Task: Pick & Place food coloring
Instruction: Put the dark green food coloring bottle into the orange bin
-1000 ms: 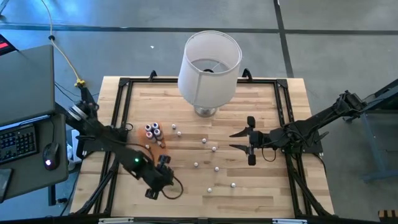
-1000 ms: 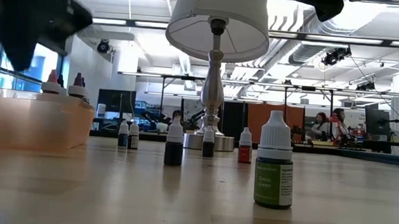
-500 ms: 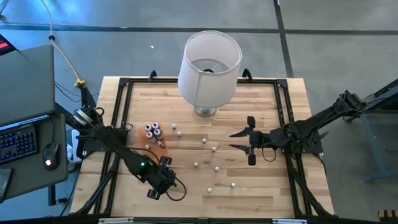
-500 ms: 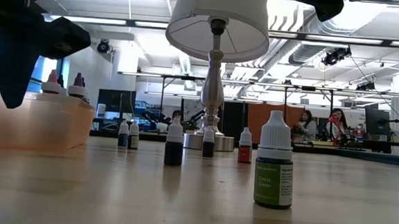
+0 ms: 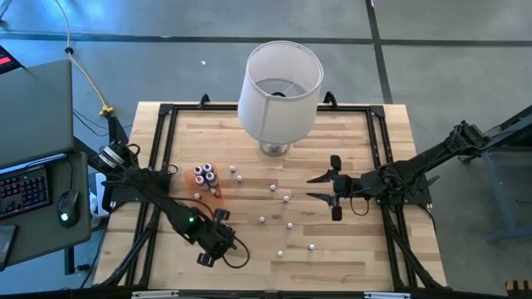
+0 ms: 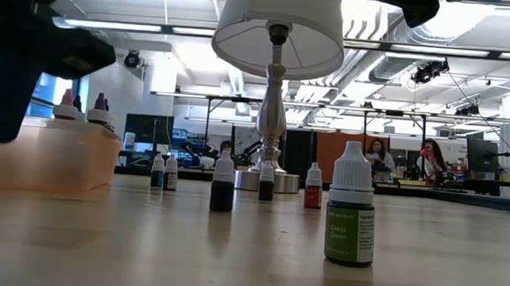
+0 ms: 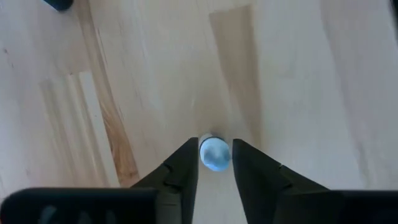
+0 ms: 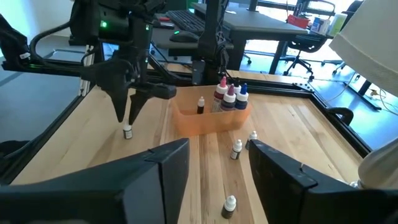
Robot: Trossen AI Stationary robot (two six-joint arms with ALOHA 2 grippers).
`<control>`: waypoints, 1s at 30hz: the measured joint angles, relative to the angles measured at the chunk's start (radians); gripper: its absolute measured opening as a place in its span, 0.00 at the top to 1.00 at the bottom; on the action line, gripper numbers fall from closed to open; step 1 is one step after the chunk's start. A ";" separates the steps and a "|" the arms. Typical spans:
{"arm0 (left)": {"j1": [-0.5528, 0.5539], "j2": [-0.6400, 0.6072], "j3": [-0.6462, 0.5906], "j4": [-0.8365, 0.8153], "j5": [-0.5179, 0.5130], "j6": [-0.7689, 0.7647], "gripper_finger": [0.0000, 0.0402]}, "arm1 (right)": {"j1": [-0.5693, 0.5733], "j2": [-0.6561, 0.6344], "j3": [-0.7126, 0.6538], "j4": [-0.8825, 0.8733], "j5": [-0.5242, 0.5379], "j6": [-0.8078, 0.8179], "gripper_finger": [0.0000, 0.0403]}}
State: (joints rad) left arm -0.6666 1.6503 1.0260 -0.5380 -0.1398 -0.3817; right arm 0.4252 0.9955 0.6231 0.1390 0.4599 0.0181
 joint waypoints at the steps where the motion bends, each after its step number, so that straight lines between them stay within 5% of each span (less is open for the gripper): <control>1: 0.000 0.009 0.000 -0.002 0.000 -0.005 0.78 | 0.000 0.000 0.000 0.000 0.000 0.000 0.60; 17: 0.014 0.030 0.036 -0.062 -0.002 -0.001 0.87 | 0.000 0.000 0.000 -0.002 -0.001 0.000 0.60; 23: 0.014 0.030 0.248 -0.490 -0.119 0.002 0.88 | 0.000 0.000 0.000 -0.003 -0.001 0.000 0.61; 30: 0.014 0.027 0.465 -0.930 -0.270 -0.202 0.89 | 0.000 0.000 0.000 -0.003 0.000 0.000 0.60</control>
State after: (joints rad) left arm -0.6526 1.6772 1.4908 -1.4681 -0.4101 -0.5841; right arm 0.4252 0.9955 0.6232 0.1361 0.4594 0.0181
